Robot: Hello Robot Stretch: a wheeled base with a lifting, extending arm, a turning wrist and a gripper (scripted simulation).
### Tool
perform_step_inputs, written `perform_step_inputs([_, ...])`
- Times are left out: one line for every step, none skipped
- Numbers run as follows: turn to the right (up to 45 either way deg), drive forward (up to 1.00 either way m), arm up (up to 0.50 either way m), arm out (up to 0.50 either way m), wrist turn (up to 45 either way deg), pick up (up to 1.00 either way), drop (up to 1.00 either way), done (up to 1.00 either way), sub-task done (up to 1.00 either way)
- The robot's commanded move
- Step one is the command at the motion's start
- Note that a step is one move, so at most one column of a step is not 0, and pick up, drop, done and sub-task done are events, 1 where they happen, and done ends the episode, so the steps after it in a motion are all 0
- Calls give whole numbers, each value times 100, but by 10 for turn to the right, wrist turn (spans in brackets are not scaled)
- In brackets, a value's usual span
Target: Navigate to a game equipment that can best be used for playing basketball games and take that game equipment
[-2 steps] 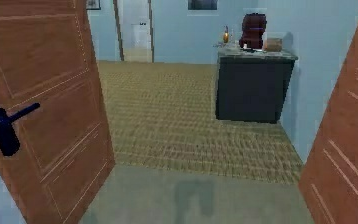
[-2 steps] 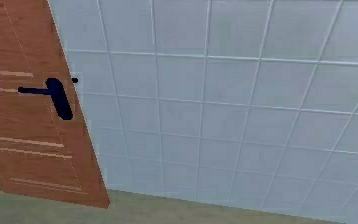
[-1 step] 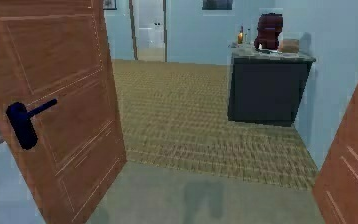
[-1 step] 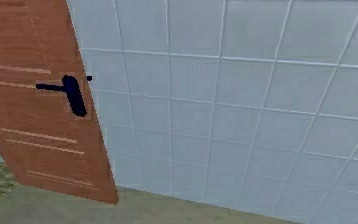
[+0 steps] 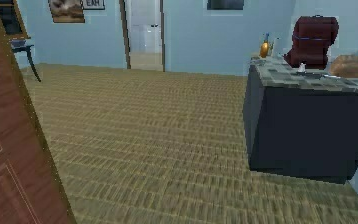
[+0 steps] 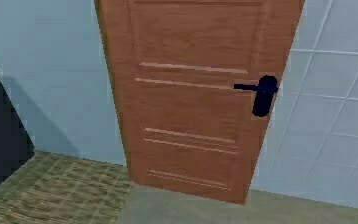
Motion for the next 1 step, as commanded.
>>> perform_step_inputs([0, 100, 0, 0, 0, 0, 0, 0, 0])
